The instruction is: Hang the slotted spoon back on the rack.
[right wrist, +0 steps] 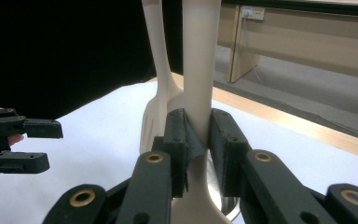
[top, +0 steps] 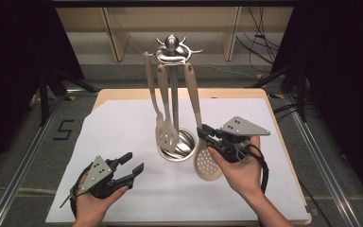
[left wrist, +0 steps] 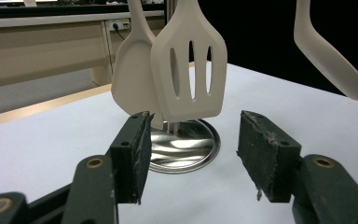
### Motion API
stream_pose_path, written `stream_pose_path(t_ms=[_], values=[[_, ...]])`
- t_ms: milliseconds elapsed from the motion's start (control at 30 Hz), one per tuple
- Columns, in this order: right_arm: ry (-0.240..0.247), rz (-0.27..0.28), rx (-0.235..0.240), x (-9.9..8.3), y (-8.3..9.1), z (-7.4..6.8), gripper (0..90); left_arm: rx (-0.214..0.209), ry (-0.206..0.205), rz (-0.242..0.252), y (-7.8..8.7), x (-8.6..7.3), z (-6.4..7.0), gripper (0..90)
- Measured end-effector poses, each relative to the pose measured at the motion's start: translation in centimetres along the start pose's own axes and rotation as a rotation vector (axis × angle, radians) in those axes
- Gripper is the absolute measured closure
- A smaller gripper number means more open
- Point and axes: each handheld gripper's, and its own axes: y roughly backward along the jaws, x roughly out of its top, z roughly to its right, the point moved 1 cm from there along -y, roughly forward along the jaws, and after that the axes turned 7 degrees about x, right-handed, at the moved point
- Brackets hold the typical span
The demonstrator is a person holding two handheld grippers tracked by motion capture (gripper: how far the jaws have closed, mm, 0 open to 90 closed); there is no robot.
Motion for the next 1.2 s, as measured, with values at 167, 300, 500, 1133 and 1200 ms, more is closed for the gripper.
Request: stream_pose_path(t_ms=[167, 300, 500, 1133, 1200], values=[[0.014, 0.001, -0.012, 0.0, 0.0, 0.1, 77.7, 0.001, 0.009, 0.000, 0.0, 0.0, 0.1, 43.8], [0.019, 0.003, -0.014, 0.0, 0.0, 0.1, 77.6, 0.000, 0.000, 0.000, 0.0, 0.0, 0.0, 43.8], [0.013, 0.008, -0.026, -0.1, 0.4, 0.1, 78.2, 0.000, 0.001, -0.001, 0.0, 0.0, 0.0, 43.7], [0.009, 0.049, -0.083, -0.8, 1.9, 1.6, 61.1, 0.008, 0.026, -0.005, 0.0, -0.2, -0.3, 43.5], [0.004, 0.050, -0.097, -1.1, 2.2, 2.0, 60.4, 0.012, 0.024, -0.005, 0.0, -0.2, -0.4, 43.5]])
